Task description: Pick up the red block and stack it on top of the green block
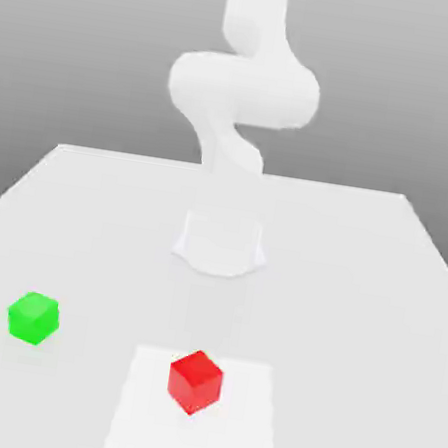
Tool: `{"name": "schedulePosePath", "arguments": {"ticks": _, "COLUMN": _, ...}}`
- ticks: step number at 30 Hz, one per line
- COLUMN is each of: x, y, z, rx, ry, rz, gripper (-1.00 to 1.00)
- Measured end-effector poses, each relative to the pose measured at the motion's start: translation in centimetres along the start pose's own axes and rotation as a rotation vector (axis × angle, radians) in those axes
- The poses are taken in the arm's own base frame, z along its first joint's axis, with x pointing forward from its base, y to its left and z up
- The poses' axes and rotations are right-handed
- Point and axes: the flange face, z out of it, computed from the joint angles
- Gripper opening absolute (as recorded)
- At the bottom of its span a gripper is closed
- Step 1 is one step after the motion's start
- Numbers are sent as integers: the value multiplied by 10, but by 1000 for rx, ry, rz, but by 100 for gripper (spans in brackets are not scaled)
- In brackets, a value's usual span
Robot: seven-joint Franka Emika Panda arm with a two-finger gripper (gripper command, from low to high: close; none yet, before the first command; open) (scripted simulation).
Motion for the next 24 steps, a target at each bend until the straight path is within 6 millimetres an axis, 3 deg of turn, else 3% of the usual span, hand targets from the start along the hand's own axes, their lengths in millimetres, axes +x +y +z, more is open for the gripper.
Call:
{"name": "schedulePosePath", "arguments": {"ticks": 3, "x": -17, "y": 14, "z": 79, "rx": -118, "ry": -39, "rz": 98, "gripper": 0}}
{"name": "schedulePosePath", "arguments": {"ticks": 6, "x": -38, "y": 39, "z": 150, "rx": -227, "ry": -77, "rz": 196, "gripper": 0}}
{"name": "schedulePosePath", "arguments": {"ticks": 12, "x": -94, "y": 117, "z": 266, "rx": -440, "ry": -161, "rz": 410, "gripper": 0}}
{"name": "schedulePosePath", "arguments": {"ticks": 15, "x": -130, "y": 161, "z": 306, "rx": -539, "ry": -206, "rz": 520, "gripper": 0}}
{"name": "schedulePosePath", "arguments": {"ticks": 19, "x": -181, "y": 214, "z": 339, "rx": -656, "ry": -265, "rz": 661, "gripper": 0}}
{"name": "schedulePosePath", "arguments": {"ticks": 24, "x": -203, "y": 237, "z": 368, "rx": -674, "ry": -275, "rz": 693, "gripper": 0}}
